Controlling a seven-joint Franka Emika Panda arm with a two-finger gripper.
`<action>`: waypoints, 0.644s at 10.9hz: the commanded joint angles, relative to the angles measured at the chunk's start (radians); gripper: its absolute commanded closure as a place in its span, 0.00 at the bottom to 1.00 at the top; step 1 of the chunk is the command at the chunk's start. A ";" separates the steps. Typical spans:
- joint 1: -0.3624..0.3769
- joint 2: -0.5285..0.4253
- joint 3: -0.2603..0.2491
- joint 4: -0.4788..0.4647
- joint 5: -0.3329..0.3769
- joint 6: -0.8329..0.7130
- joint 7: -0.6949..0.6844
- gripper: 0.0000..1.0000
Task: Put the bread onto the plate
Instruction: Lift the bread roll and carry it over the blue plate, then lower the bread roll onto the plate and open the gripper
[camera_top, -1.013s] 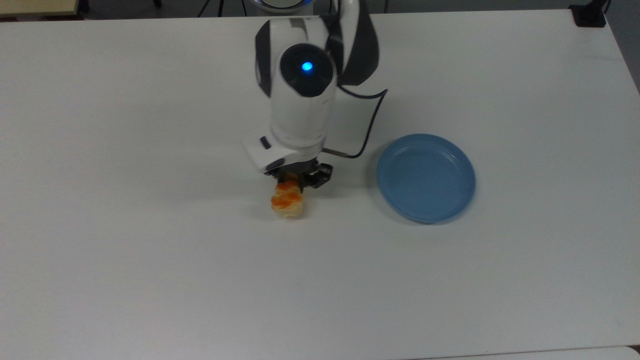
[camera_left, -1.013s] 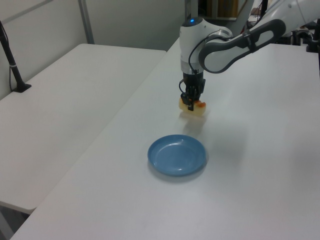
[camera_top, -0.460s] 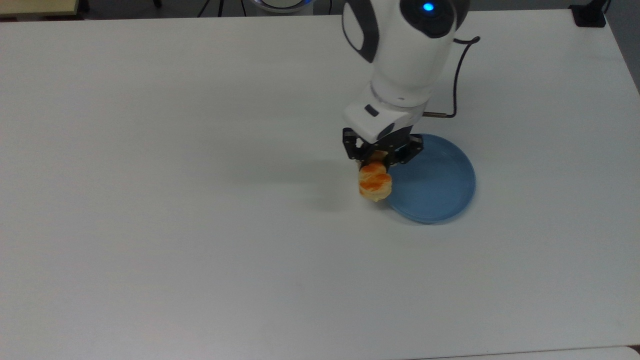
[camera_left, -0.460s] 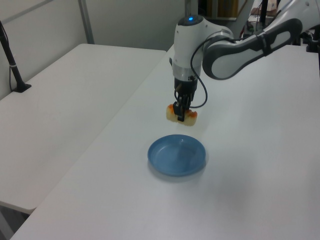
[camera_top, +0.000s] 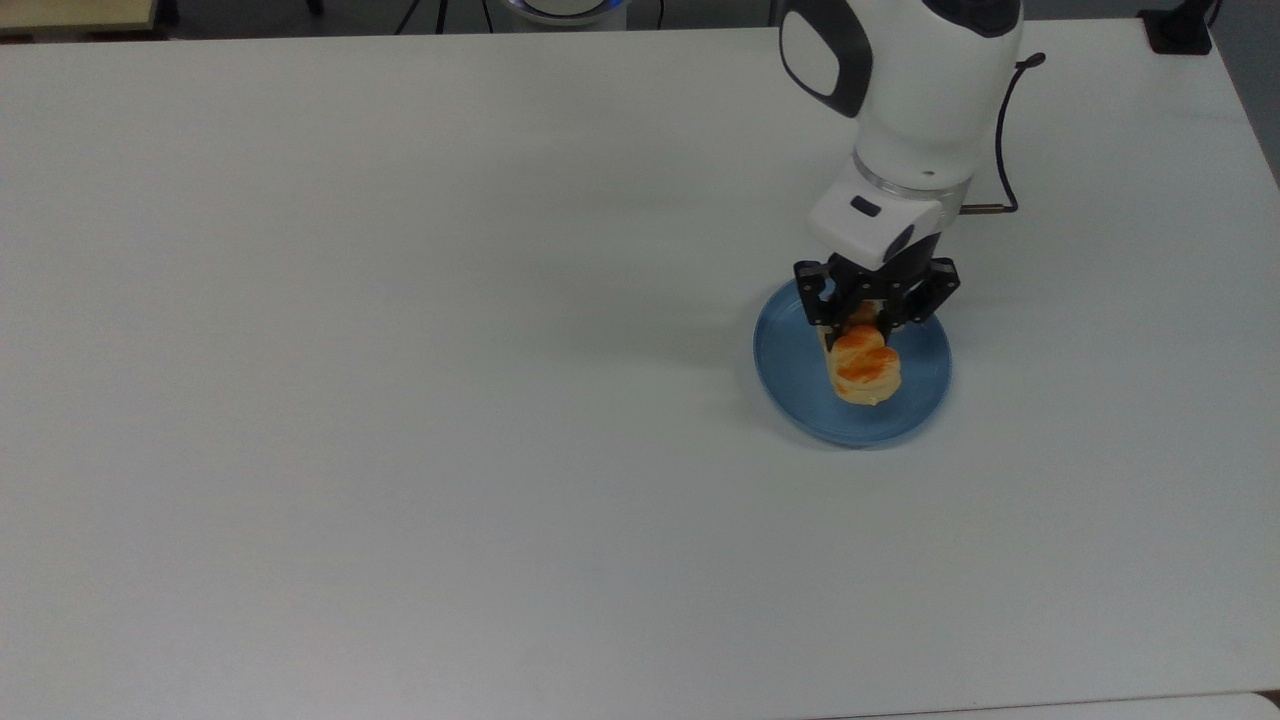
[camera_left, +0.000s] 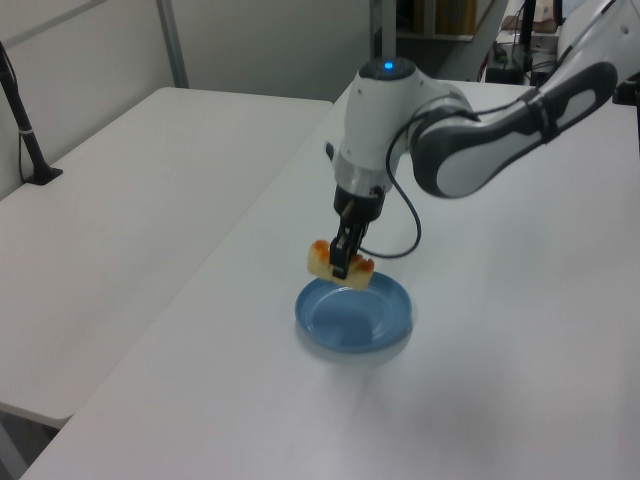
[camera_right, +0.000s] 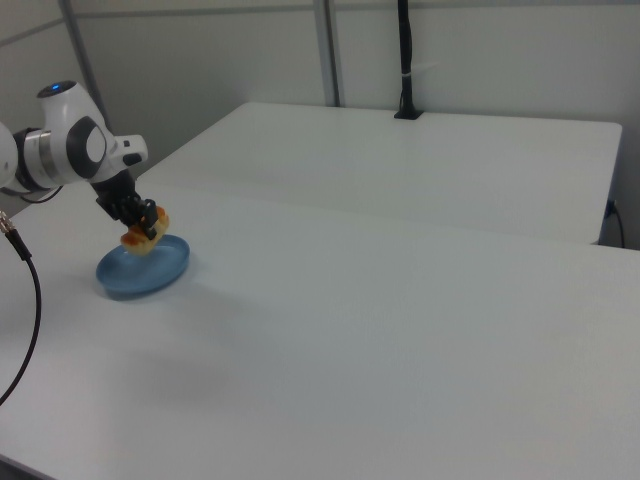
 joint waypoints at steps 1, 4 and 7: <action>0.025 0.050 -0.003 0.011 0.000 0.029 0.016 0.57; 0.023 0.070 -0.001 0.011 0.008 0.027 0.014 0.57; 0.025 0.076 -0.001 0.009 0.008 0.026 0.016 0.23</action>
